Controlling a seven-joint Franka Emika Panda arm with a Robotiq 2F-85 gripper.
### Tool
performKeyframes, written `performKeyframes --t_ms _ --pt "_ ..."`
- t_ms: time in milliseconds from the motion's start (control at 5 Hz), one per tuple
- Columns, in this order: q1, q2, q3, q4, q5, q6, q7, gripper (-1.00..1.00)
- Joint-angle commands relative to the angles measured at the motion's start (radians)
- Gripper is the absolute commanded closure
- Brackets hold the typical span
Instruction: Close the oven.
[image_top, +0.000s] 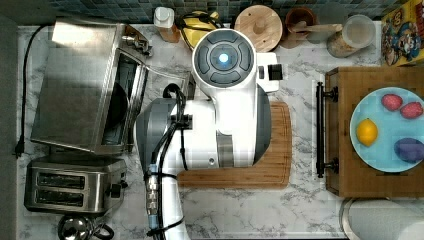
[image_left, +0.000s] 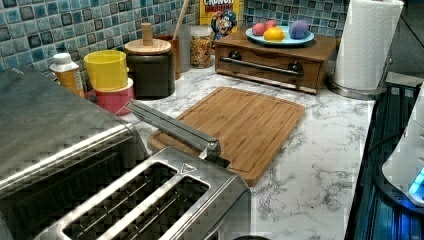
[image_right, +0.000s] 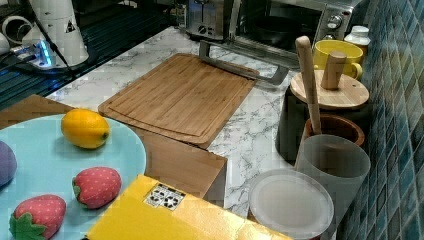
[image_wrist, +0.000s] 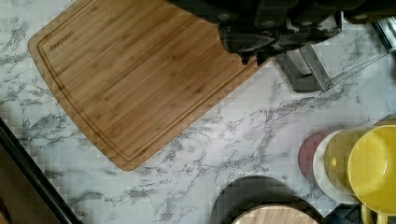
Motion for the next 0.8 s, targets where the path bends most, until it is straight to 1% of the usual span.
performKeyframes --t_ms 200,400,600,800 --pt "-0.001 0.000 0.001 0.008 -0.001 0.002 0.000 1.00" --pt "-0.015 -0.051 0.001 -0.134 0.067 0.098 -0.106 1.00" --pt "-0.020 -0.080 -0.006 -0.249 0.111 0.172 -0.139 1.00" --pt "-0.039 -0.100 -0.020 -0.322 0.213 0.224 -0.244 1.00"
